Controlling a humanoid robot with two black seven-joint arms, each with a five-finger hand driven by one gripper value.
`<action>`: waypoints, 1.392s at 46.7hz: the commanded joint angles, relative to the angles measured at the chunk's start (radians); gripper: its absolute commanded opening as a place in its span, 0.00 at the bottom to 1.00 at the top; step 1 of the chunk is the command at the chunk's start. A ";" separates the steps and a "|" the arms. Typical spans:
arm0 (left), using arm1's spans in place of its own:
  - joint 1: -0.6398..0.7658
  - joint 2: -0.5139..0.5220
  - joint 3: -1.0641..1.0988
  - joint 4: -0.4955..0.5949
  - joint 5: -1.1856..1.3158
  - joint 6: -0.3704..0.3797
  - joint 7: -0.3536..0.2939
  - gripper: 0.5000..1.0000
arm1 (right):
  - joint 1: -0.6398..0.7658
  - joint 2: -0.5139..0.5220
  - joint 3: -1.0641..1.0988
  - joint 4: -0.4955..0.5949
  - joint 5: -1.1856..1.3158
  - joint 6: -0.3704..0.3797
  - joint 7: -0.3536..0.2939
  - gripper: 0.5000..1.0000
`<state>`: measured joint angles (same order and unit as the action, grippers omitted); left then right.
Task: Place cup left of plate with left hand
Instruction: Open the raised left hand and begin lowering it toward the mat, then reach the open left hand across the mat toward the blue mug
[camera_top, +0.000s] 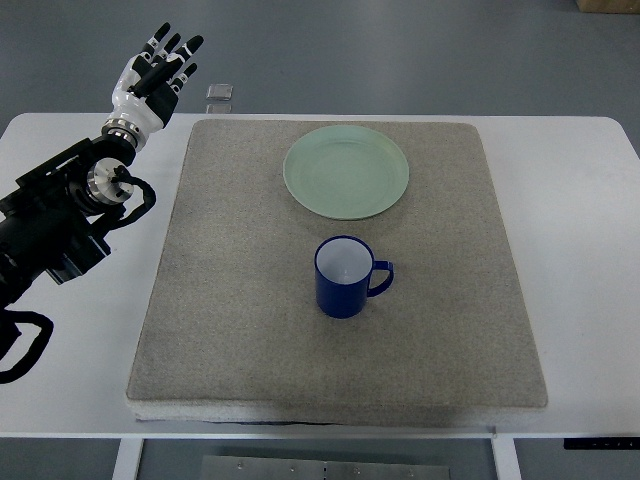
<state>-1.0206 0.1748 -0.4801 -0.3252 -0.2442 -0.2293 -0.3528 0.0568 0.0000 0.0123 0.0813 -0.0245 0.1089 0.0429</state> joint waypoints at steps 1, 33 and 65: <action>0.001 0.000 0.000 0.000 0.000 -0.001 -0.002 1.00 | 0.000 0.000 0.000 0.000 0.000 0.000 0.000 0.87; 0.005 0.018 0.015 -0.040 0.011 -0.068 0.000 1.00 | 0.000 0.000 0.000 0.000 0.000 0.000 0.000 0.87; 0.007 0.175 0.113 -0.290 0.109 -0.079 0.006 1.00 | 0.000 0.000 0.000 0.000 0.000 0.000 0.000 0.87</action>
<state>-1.0143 0.3168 -0.3795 -0.5648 -0.1633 -0.3093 -0.3449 0.0568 0.0000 0.0123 0.0813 -0.0245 0.1089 0.0430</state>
